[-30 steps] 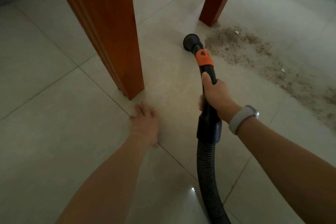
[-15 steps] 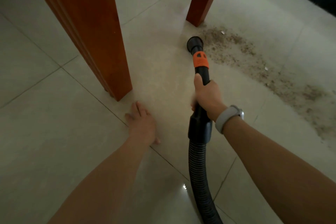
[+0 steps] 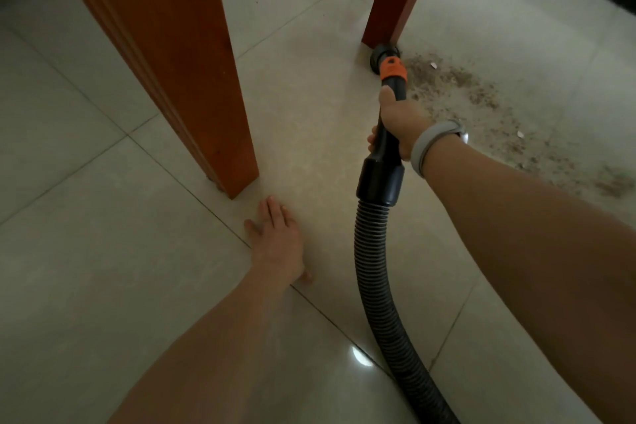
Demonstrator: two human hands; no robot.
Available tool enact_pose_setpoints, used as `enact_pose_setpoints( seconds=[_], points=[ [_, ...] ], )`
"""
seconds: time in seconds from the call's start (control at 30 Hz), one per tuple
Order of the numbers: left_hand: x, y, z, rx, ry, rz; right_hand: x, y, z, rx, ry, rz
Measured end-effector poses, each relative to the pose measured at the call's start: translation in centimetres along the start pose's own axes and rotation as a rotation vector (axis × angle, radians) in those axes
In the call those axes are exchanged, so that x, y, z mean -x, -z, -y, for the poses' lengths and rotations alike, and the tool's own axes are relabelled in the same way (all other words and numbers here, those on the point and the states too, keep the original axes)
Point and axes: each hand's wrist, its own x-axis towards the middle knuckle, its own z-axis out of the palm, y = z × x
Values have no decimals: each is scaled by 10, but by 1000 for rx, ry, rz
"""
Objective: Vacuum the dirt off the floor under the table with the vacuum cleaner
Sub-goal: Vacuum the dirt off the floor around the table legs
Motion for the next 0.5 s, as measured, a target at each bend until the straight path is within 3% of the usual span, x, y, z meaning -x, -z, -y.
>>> enact_pose_setpoints(
  seconds=[0.17, 0.5],
  points=[
    [0, 2, -1, 2, 12, 3, 14, 8, -11, -62, -41, 33],
    [0, 0, 0, -4, 16, -27, 66, 7, -66, 77, 42, 7]
  ],
)
